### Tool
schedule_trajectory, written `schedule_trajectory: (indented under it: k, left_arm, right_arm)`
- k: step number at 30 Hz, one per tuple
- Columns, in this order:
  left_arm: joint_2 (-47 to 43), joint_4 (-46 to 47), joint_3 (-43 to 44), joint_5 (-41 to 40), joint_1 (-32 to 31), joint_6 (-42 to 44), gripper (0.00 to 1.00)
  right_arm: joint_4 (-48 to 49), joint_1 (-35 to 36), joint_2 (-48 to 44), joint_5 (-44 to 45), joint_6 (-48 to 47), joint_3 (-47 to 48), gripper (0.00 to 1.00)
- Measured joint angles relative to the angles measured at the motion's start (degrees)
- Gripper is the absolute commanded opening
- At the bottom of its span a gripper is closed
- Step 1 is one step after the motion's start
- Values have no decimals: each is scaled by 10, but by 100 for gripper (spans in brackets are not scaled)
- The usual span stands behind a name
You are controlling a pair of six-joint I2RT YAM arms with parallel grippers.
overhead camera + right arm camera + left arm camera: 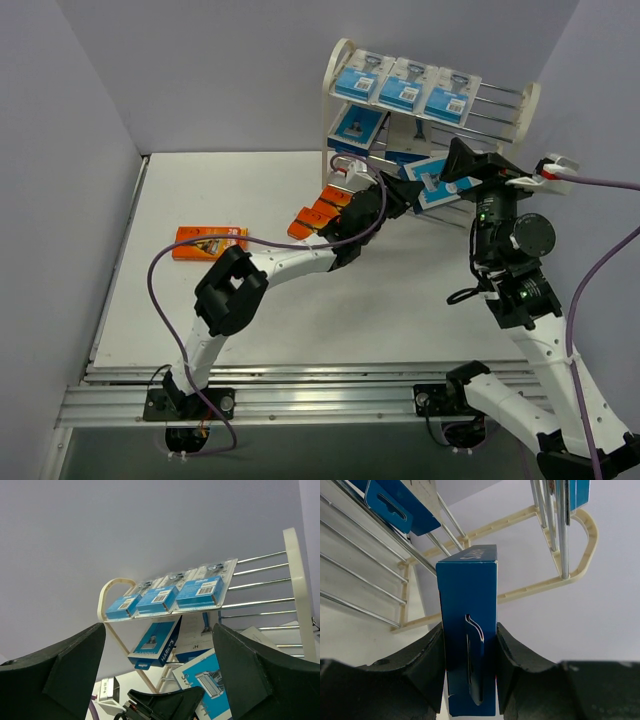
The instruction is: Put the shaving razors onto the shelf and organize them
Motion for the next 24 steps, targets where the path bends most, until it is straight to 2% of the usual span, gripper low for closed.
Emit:
schedule_trajectory:
  k: [18, 24]
  left_arm:
    - [29, -26, 29, -42, -2, -28, 2]
    - [10, -21, -8, -55, -1, -50, 2]
  right_arm:
    - [-7, 0, -22, 3, -8, -19, 86]
    - [-6, 0, -27, 5, -9, -30, 87]
